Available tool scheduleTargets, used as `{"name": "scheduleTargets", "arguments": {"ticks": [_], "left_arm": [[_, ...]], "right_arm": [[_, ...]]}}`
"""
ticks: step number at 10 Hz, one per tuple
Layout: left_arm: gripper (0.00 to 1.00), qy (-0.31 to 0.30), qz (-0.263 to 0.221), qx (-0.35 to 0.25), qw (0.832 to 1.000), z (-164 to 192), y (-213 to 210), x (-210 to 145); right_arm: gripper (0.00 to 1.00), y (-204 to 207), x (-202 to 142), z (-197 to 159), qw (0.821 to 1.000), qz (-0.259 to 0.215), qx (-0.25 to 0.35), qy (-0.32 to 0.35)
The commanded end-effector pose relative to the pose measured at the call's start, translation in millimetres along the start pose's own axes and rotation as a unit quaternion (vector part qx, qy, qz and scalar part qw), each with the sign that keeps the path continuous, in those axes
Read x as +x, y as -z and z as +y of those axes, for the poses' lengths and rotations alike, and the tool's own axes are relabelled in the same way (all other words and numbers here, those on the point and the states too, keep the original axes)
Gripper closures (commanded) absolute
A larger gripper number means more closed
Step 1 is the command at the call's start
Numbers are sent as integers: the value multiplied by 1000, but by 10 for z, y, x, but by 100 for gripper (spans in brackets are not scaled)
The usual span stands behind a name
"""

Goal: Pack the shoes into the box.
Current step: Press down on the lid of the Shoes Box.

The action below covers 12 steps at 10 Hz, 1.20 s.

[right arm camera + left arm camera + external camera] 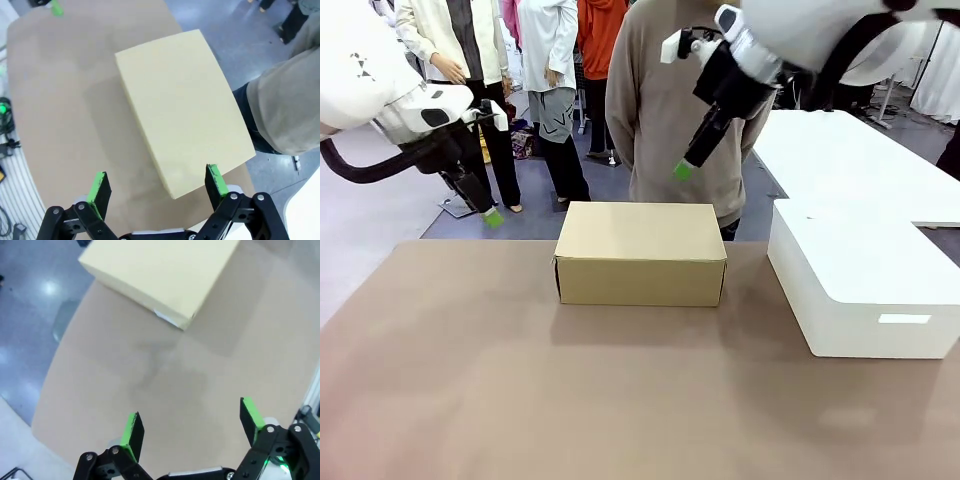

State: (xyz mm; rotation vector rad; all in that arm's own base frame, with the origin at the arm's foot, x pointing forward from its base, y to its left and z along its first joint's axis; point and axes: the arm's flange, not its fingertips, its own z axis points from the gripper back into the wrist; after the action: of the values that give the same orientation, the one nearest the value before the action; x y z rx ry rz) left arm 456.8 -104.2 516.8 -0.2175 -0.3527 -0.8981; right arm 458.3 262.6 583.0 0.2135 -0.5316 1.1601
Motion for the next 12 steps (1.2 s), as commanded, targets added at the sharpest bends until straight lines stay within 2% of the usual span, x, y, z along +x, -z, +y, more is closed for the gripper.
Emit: {"name": "scheduleTargets", "arguments": {"ticks": [1,3,4,5,6,9,10,12], "left_arm": [[0,15,-44,-17,999,-103,29,-117],[0,24,-77,-24,996,-223,-74,-197],[0,27,-102,-38,994,-270,-140,-241],[0,30,-117,-26,992,-301,-209,-281],[0,16,-68,-25,997,-228,-110,-88],[0,16,-68,-25,997,-228,-110,-88],[0,16,-68,-25,997,-228,-110,-88],[0,23,-80,-24,996,-284,-99,-95]], "right_arm": [[0,204,128,-78,999,22,-30,36],[0,354,159,-117,998,39,-25,48],[0,275,49,-75,999,17,-17,25],[0,275,49,-75,999,17,-17,25],[0,275,49,-75,999,17,-17,25],[0,275,49,-75,999,17,-17,25],[18,290,94,-74,999,21,-22,29],[57,421,229,-141,995,25,-18,95]]}}
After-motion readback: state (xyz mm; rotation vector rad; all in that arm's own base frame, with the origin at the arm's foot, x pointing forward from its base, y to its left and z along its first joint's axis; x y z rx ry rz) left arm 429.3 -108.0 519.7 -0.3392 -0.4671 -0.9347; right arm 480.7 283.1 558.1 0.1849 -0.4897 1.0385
